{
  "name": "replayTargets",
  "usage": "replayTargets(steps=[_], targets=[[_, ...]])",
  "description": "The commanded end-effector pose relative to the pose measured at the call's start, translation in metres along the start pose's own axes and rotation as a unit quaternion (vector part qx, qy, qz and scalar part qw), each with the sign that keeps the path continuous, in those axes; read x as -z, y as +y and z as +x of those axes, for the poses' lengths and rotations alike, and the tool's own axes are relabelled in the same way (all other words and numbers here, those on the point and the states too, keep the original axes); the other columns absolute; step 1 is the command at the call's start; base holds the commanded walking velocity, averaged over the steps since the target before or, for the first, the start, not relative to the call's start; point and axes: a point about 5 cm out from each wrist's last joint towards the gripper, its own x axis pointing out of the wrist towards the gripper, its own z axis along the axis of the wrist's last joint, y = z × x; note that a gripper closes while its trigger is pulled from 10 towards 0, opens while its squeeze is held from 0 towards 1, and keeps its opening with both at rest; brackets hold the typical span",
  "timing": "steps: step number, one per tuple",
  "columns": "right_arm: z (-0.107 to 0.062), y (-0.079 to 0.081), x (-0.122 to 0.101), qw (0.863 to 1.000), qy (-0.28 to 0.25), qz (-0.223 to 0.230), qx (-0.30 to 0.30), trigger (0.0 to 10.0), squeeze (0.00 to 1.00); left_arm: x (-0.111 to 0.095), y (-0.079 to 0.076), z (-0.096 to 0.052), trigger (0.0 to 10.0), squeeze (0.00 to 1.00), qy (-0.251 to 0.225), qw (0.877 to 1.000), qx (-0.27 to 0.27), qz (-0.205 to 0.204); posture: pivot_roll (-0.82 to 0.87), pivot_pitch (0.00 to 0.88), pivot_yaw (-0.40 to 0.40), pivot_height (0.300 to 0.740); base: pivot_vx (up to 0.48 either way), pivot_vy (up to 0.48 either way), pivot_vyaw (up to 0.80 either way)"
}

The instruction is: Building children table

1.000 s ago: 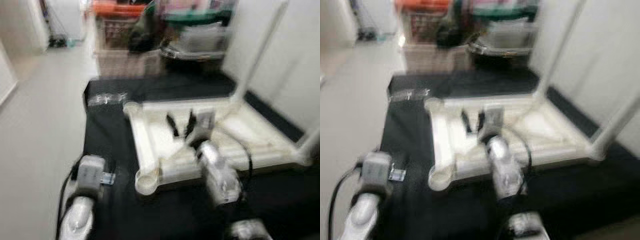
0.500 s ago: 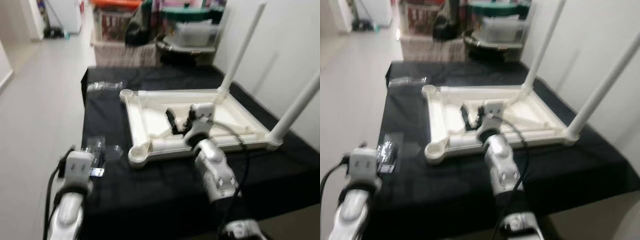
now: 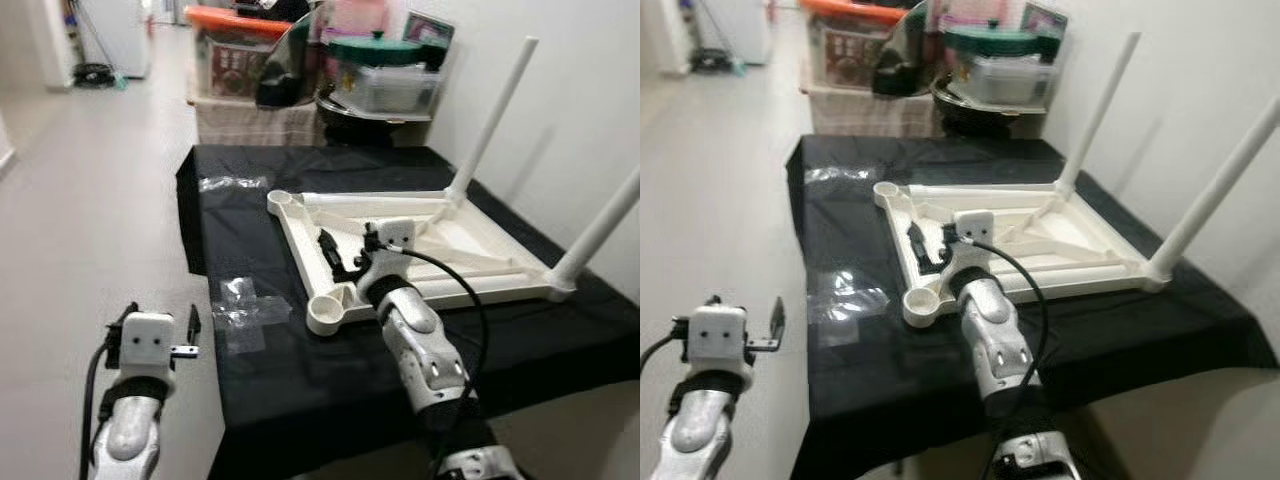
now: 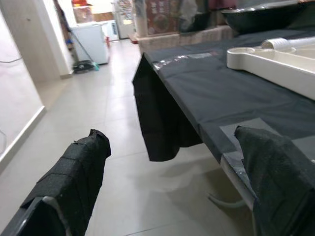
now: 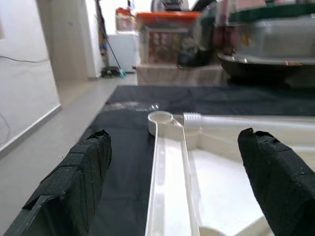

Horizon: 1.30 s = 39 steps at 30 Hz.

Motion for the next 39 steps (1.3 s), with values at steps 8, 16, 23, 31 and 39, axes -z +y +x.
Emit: replayTargets(steps=[8,16,23,31,39], targets=[[0.016,0.012,0.007,0.997,0.076,0.028,-0.014,10.0,0.00,0.004,-0.008,0.001,10.0,0.00,0.006,1.000,0.011,0.003,0.04,0.000,-0.121,0.740,0.000,0.000,0.00],[0.043,0.019,0.018,0.986,0.159,0.033,-0.040,10.0,0.00,0.004,-0.013,0.001,10.0,0.00,0.006,1.000,0.015,0.001,0.07,0.000,-0.139,0.740,0.000,0.000,0.00],[0.040,0.006,0.037,0.968,0.240,0.077,-0.008,10.0,0.00,0.004,-0.012,-0.001,10.0,0.00,0.007,1.000,0.009,0.001,0.08,0.000,-0.159,0.740,0.000,0.000,0.00],[0.026,-0.002,0.065,0.940,0.320,0.119,0.007,10.0,0.00,0.005,-0.013,0.000,10.0,0.00,0.008,1.000,0.006,0.002,0.07,0.000,-0.156,0.740,0.000,0.000,0.00],[0.017,0.004,0.082,0.926,0.366,0.088,-0.039,10.0,0.00,0.005,-0.015,0.002,10.0,0.00,0.008,1.000,0.007,0.003,0.08,0.000,-0.164,0.740,0.000,0.000,0.00]])
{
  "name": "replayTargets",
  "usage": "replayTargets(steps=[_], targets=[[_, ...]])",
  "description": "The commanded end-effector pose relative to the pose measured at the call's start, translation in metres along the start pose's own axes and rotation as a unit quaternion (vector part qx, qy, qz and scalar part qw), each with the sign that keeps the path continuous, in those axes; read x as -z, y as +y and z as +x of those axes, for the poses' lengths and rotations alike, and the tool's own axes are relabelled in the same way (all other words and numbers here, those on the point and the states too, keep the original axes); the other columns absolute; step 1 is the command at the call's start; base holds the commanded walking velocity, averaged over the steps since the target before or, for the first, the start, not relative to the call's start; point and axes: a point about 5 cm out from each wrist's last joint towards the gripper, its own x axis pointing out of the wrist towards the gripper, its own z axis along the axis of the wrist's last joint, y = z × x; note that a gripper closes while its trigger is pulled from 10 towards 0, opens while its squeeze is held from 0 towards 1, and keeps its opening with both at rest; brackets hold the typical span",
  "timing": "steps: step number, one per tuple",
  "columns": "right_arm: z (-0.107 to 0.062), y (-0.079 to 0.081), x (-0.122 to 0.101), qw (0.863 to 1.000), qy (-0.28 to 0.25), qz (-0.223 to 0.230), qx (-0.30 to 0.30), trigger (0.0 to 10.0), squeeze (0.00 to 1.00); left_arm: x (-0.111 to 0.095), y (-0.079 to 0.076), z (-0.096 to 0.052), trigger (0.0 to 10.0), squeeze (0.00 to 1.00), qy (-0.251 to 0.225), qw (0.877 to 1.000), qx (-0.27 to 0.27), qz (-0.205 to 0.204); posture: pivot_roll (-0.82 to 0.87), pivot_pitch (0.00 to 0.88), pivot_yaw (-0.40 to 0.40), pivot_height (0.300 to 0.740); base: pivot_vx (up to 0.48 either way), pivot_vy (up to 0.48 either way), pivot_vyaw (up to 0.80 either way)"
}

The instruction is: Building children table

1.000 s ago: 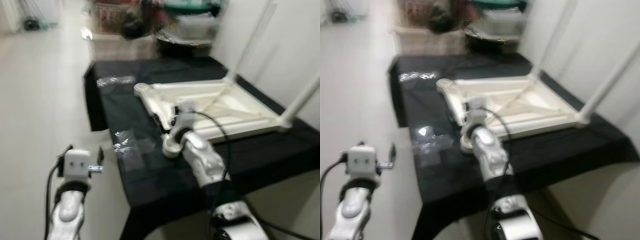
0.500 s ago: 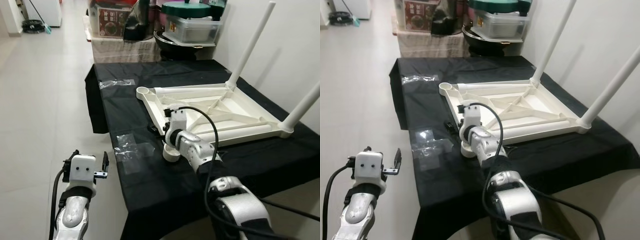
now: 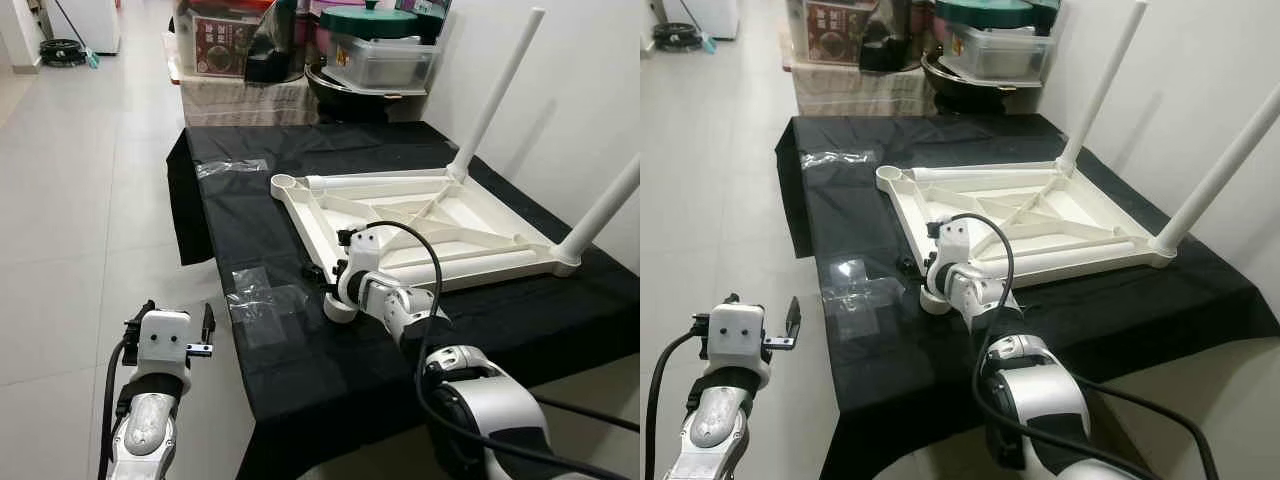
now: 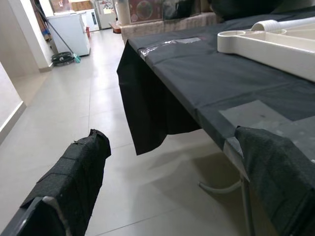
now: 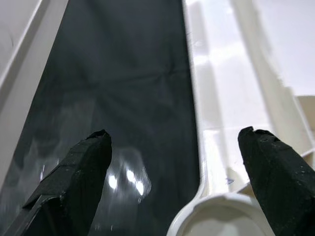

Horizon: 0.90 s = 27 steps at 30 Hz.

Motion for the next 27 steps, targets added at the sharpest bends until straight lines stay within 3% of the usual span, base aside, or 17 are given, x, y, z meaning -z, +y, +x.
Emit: replayTargets(steps=[1,5,10,14,17,23,27], targets=[[0.003,-0.003,0.031,0.998,0.064,-0.023,-0.007,10.0,0.00,0.002,-0.003,0.000,10.0,0.00,0.004,1.000,0.000,0.000,0.08,0.000,-0.167,0.740,0.000,0.000,0.00],[0.005,0.007,0.024,0.995,0.058,-0.072,-0.030,10.0,0.00,0.002,-0.001,0.001,10.0,0.00,0.004,1.000,-0.004,0.000,0.08,0.000,-0.168,0.740,0.000,0.000,0.00],[0.006,0.012,0.027,0.993,0.076,-0.080,-0.033,10.0,0.00,0.003,-0.002,0.000,10.0,0.00,0.005,1.000,-0.003,0.001,0.08,0.000,-0.165,0.740,0.000,0.000,0.00],[0.005,0.006,0.047,0.985,0.135,-0.103,-0.014,10.0,0.00,0.003,-0.004,0.001,10.0,0.00,0.007,1.000,0.000,0.001,0.08,0.000,-0.167,0.740,0.000,0.000,0.00],[0.005,0.006,0.047,0.985,0.135,-0.103,-0.014,10.0,0.00,0.003,-0.004,0.001,10.0,0.00,0.007,1.000,0.000,0.001,0.08,0.000,-0.167,0.740,0.000,0.000,0.00],[0.001,-0.004,0.060,0.964,0.192,-0.182,-0.003,10.0,0.00,0.005,-0.006,-0.001,10.0,0.00,0.013,1.000,0.000,0.000,0.08,0.000,-0.178,0.740,0.000,0.000,0.00],[0.001,-0.004,0.059,0.961,0.199,-0.191,0.002,10.0,0.00,0.005,-0.006,-0.002,10.0,0.00,0.014,1.000,0.000,0.000,0.08,0.000,-0.179,0.740,0.000,0.000,0.00]])
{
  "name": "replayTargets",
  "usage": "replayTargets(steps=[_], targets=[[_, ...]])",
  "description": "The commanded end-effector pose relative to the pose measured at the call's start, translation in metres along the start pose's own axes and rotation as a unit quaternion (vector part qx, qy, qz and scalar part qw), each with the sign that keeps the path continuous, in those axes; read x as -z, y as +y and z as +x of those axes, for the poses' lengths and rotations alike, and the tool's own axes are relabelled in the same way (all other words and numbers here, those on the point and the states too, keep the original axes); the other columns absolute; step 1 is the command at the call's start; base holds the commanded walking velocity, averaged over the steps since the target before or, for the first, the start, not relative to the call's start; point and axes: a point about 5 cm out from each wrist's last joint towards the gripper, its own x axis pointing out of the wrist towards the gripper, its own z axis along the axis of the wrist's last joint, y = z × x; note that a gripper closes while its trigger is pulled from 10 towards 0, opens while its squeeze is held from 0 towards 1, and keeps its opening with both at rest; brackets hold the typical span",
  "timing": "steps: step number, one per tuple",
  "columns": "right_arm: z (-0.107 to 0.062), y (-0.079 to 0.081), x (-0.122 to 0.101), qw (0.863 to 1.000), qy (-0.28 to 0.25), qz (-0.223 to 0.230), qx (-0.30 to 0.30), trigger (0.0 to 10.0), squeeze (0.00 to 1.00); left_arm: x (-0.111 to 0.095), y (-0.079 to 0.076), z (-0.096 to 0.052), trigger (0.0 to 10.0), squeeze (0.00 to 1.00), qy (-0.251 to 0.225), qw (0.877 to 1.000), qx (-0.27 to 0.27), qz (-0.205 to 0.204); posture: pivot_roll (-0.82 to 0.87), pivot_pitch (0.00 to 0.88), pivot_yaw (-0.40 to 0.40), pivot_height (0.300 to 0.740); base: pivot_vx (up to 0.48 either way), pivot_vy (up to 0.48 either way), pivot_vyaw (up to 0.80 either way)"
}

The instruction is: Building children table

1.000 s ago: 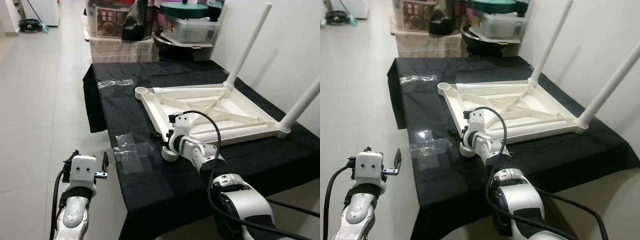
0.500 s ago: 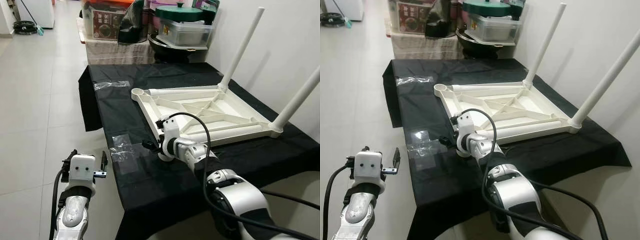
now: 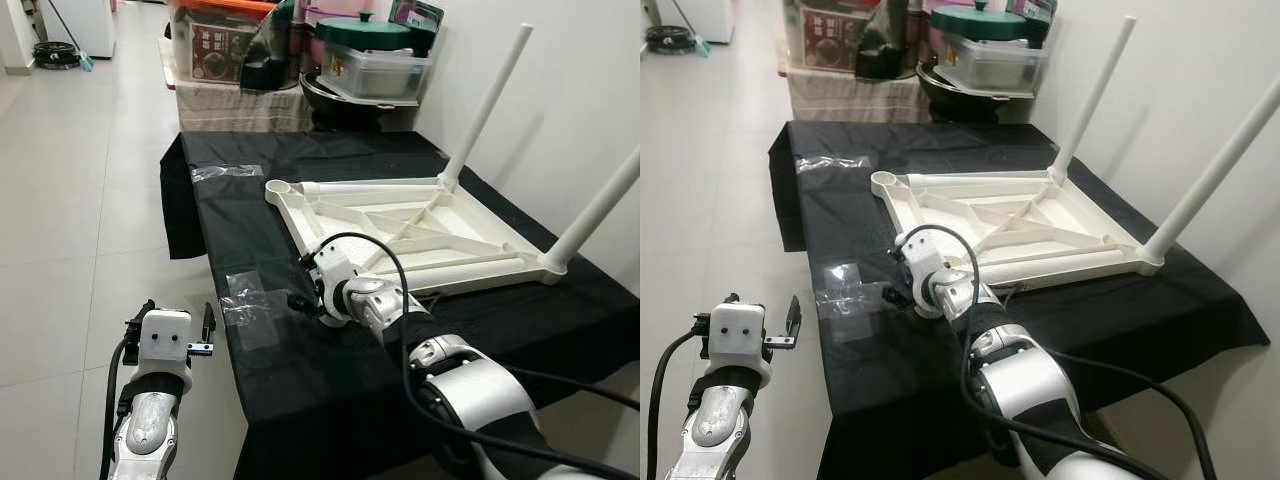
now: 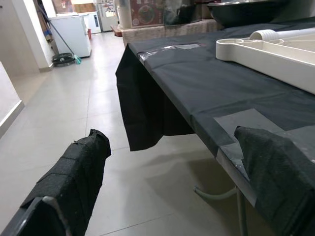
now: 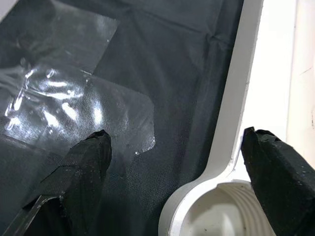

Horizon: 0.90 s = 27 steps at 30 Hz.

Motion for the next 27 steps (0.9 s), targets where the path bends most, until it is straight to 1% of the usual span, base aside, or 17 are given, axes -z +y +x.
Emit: replayTargets(steps=[1,9,10,11,12,13,14,15,16,17,18,19,20,21,23,26,27], targets=[[0.004,0.003,0.047,0.994,0.101,0.029,-0.012,10.0,0.00,0.005,-0.004,-0.002,10.0,0.00,0.013,1.000,0.005,0.003,0.08,0.000,-0.179,0.740,0.000,0.000,0.00],[0.004,0.009,0.031,0.994,0.092,0.044,-0.026,10.0,0.00,0.006,-0.005,-0.003,10.0,0.00,0.016,1.000,0.004,0.004,0.09,0.000,-0.191,0.740,0.000,0.000,0.00],[0.003,0.012,0.032,0.993,0.103,0.006,-0.059,10.0,0.00,0.006,-0.004,-0.004,10.0,0.00,0.017,1.000,0.003,0.004,0.09,0.000,-0.194,0.740,0.000,0.000,0.00],[0.003,0.012,0.032,0.993,0.103,0.006,-0.059,10.0,0.00,0.006,-0.004,-0.004,10.0,0.00,0.017,1.000,0.003,0.004,0.09,0.000,-0.194,0.740,0.000,0.000,0.00],[0.001,0.012,0.040,0.983,0.130,-0.049,-0.119,10.0,0.00,0.007,-0.003,-0.004,10.0,0.00,0.018,1.000,0.002,0.004,0.09,0.000,-0.194,0.740,0.000,0.000,0.00],[-0.005,0.009,0.050,0.963,0.161,-0.098,-0.194,10.0,0.00,0.007,-0.003,-0.005,10.0,0.00,0.020,1.000,0.001,0.004,0.09,0.000,-0.194,0.740,0.000,0.000,0.00],[-0.014,-0.004,0.066,0.935,0.202,-0.156,-0.248,10.0,0.00,0.009,-0.004,-0.006,10.0,0.00,0.023,1.000,0.002,0.004,0.08,0.000,-0.189,0.740,0.000,0.000,0.00],[-0.014,-0.004,0.066,0.935,0.202,-0.156,-0.248,10.0,0.00,0.009,-0.004,-0.006,10.0,0.00,0.023,1.000,0.002,0.004,0.08,0.000,-0.189,0.740,0.000,0.000,0.00],[-0.023,-0.014,0.079,0.909,0.233,-0.187,-0.291,10.0,0.00,0.009,-0.004,-0.007,10.0,0.00,0.025,1.000,0.004,0.004,0.06,0.000,-0.178,0.740,0.000,0.000,0.00],[-0.023,-0.014,0.079,0.909,0.233,-0.187,-0.291,10.0,0.00,0.009,-0.004,-0.007,10.0,0.00,0.025,1.000,0.004,0.004,0.06,0.000,-0.178,0.740,0.000,0.000,0.00],[-0.031,-0.024,0.088,0.888,0.256,-0.202,-0.323,10.0,0.00,0.010,-0.005,-0.007,10.0,0.00,0.026,1.000,0.006,0.003,0.06,0.000,-0.177,0.740,0.000,0.000,0.00],[-0.031,-0.024,0.088,0.888,0.256,-0.202,-0.323,10.0,0.00,0.010,-0.005,-0.007,10.0,0.00,0.026,1.000,0.006,0.003,0.06,0.000,-0.177,0.740,0.000,0.000,0.00],[-0.040,-0.034,0.096,0.870,0.273,-0.220,-0.346,10.0,0.00,0.011,-0.006,-0.007,10.0,0.00,0.027,1.000,0.008,0.003,0.05,0.000,-0.173,0.740,0.000,0.000,0.00],[-0.040,-0.034,0.096,0.870,0.273,-0.220,-0.346,10.0,0.00,0.011,-0.006,-0.007,10.0,0.00,0.027,1.000,0.008,0.003,0.05,0.000,-0.173,0.740,0.000,0.000,0.00],[-0.057,-0.048,0.102,0.839,0.286,-0.244,-0.394,10.0,0.00,0.011,-0.008,-0.007,10.0,0.00,0.028,1.000,0.012,0.003,0.04,0.000,-0.166,0.740,0.000,0.000,0.00],[-0.063,-0.051,0.100,0.829,0.281,-0.254,-0.411,10.0,0.00,0.011,-0.008,-0.007,10.0,0.00,0.028,1.000,0.013,0.003,0.04,0.000,-0.165,0.740,0.000,0.000,0.00],[-0.068,-0.052,0.097,0.819,0.272,-0.267,-0.429,10.0,0.00,0.011,-0.008,-0.007,10.0,0.00,0.029,0.999,0.014,0.004,0.05,0.000,-0.165,0.740,0.000,0.000,0.00]])
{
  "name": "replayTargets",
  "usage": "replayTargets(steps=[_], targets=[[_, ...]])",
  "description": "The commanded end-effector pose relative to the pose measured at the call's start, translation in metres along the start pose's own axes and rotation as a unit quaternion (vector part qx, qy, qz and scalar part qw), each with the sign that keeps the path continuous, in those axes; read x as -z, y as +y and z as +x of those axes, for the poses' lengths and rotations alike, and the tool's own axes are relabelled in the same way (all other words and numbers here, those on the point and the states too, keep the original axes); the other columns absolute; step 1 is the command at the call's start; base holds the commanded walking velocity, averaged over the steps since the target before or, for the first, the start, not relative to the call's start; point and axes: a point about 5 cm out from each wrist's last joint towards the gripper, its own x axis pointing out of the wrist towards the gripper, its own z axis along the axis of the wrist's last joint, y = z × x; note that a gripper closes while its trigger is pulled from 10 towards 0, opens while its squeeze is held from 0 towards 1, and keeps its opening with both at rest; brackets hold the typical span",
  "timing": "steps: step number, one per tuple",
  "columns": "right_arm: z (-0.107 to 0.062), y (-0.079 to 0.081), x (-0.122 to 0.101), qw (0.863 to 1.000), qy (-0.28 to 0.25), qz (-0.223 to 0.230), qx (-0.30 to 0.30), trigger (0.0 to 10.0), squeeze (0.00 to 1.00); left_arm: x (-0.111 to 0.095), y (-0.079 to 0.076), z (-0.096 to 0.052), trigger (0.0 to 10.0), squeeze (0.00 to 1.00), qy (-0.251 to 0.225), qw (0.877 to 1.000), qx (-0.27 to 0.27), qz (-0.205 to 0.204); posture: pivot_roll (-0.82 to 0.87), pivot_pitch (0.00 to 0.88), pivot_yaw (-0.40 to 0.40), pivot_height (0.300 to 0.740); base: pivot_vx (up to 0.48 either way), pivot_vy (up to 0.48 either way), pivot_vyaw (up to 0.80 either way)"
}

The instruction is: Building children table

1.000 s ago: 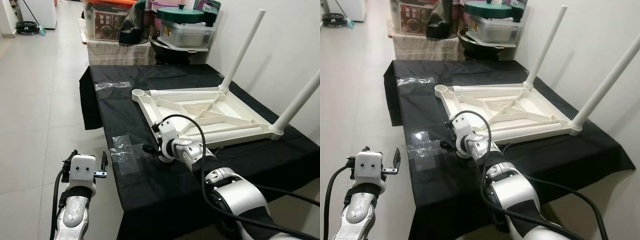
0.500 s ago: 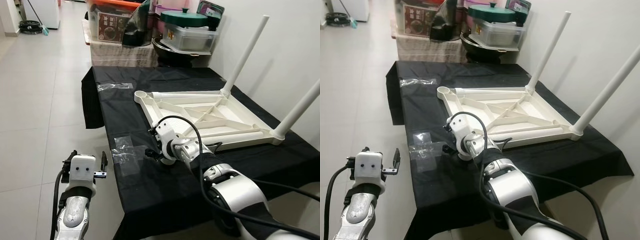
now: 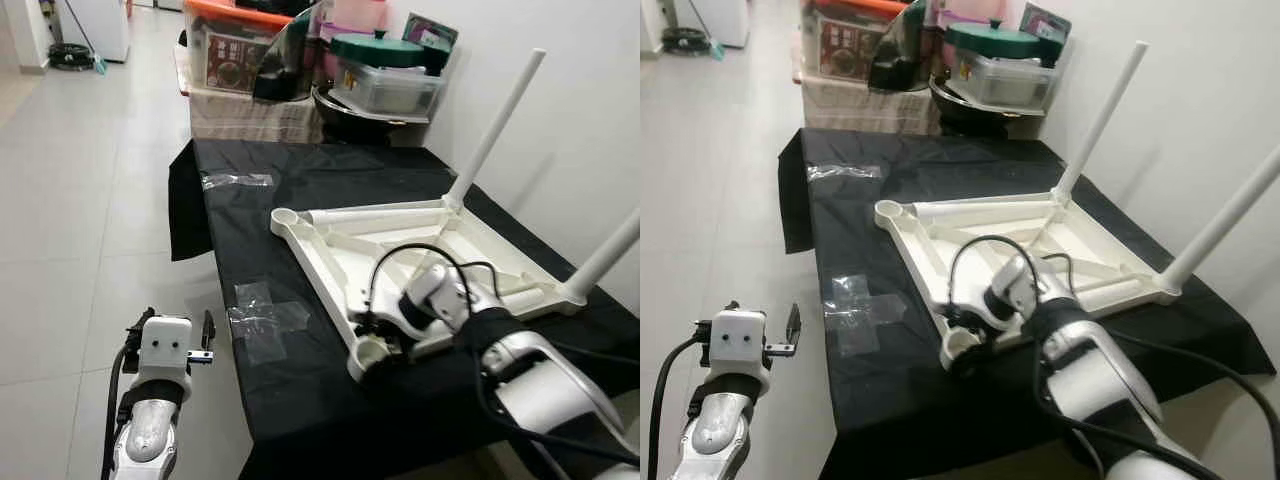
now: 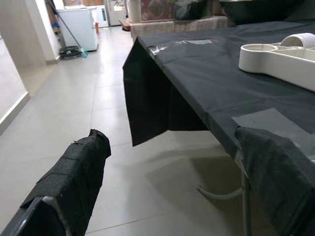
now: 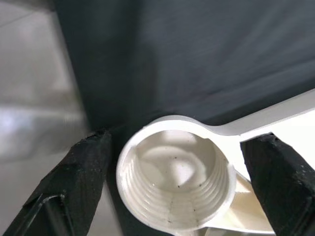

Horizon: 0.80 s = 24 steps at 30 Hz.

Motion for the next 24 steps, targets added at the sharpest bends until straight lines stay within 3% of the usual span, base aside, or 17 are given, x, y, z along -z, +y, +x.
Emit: replayTargets(steps=[1,6,11,12,14,15,16,17,19,21,23,24], targets=[[0.029,0.024,0.031,0.993,0.039,0.041,-0.106,10.0,0.00,0.005,-0.005,-0.002,10.0,0.00,0.014,1.000,0.011,0.005,0.05,0.000,-0.165,0.740,0.000,0.000,0.00],[0.024,0.033,0.031,0.992,0.038,-0.001,-0.124,10.0,0.00,0.006,-0.003,-0.003,10.0,0.00,0.018,1.000,0.010,0.008,0.06,0.000,-0.172,0.740,0.000,0.000,0.00],[0.020,0.027,0.021,0.994,0.010,0.001,-0.108,10.0,0.00,0.007,-0.002,-0.003,10.0,0.00,0.020,1.000,0.009,0.010,0.06,0.000,-0.171,0.740,0.000,0.000,0.00],[0.017,0.012,0.005,0.998,-0.032,0.030,-0.046,10.0,0.00,0.007,-0.003,-0.003,10.0,0.00,0.021,1.000,0.009,0.010,0.06,0.000,-0.167,0.740,0.000,0.000,0.00],[0.017,0.012,0.005,0.998,-0.032,0.030,-0.046,10.0,0.00,0.007,-0.003,-0.003,10.0,0.00,0.021,1.000,0.009,0.010,0.06,0.000,-0.167,0.740,0.000,0.000,0.00],[0.012,-0.004,-0.014,0.994,-0.080,0.073,0.025,10.0,0.00,0.007,-0.003,-0.003,10.0,0.00,0.021,1.000,0.010,0.010,0.05,0.000,-0.166,0.740,0.000,0.000,0.00],[0.012,-0.004,-0.014,0.994,-0.080,0.073,0.025,10.0,0.00,0.007,-0.003,-0.003,10.0,0.00,0.021,1.000,0.010,0.010,0.05,0.000,-0.166,0.740,0.000,0.000,0.00],[0.002,-0.022,-0.039,0.975,-0.138,0.128,0.123,10.0,0.00,0.007,-0.003,-0.003,10.0,0.00,0.021,1.000,0.011,0.011,0.05,0.000,-0.163,0.740,0.000,0.000,0.00],[0.002,-0.022,-0.039,0.975,-0.138,0.128,0.123,10.0,0.00,0.007,-0.003,-0.003,10.0,0.00,0.021,1.000,0.011,0.011,0.05,0.000,-0.163,0.740,0.000,0.000,0.00],[-0.013,-0.029,-0.056,0.958,-0.182,0.160,0.151,10.0,0.00,0.007,-0.003,-0.003,10.0,0.00,0.020,1.000,0.010,0.012,0.07,0.000,-0.171,0.740,0.000,0.000,0.00],[-0.013,-0.029,-0.056,0.958,-0.182,0.160,0.151,10.0,0.00,0.007,-0.003,-0.003,10.0,0.00,0.020,1.000,0.010,0.012,0.07,0.000,-0.171,0.740,0.000,0.000,0.00],[-0.021,-0.030,-0.066,0.953,-0.206,0.164,0.148,10.0,0.00,0.007,-0.002,-0.003,10.0,0.00,0.021,1.000,0.009,0.012,0.06,0.000,-0.171,0.740,0.000,0.000,0.00]])
